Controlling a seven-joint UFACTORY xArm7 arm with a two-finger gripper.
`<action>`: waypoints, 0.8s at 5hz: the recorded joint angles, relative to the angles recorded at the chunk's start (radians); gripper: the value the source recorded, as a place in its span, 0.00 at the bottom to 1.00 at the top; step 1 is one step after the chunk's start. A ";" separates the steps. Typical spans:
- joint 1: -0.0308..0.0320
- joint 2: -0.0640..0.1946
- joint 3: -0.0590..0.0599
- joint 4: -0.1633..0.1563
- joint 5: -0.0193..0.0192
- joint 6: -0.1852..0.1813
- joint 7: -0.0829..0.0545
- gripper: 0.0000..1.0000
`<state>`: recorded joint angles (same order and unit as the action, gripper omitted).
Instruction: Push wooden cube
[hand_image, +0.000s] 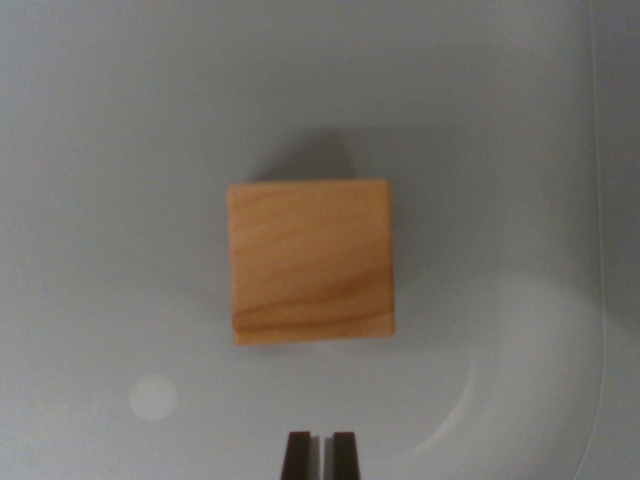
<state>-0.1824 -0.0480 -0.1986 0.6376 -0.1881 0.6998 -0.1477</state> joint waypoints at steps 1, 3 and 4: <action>-0.0065 -0.003 -0.007 -0.035 -0.0080 -0.031 -0.007 0.00; -0.0125 -0.006 -0.014 -0.066 -0.0153 -0.059 -0.013 0.00; -0.0125 -0.006 -0.014 -0.066 -0.0153 -0.059 -0.013 0.00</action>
<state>-0.1949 -0.0544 -0.2127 0.5712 -0.2034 0.6408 -0.1610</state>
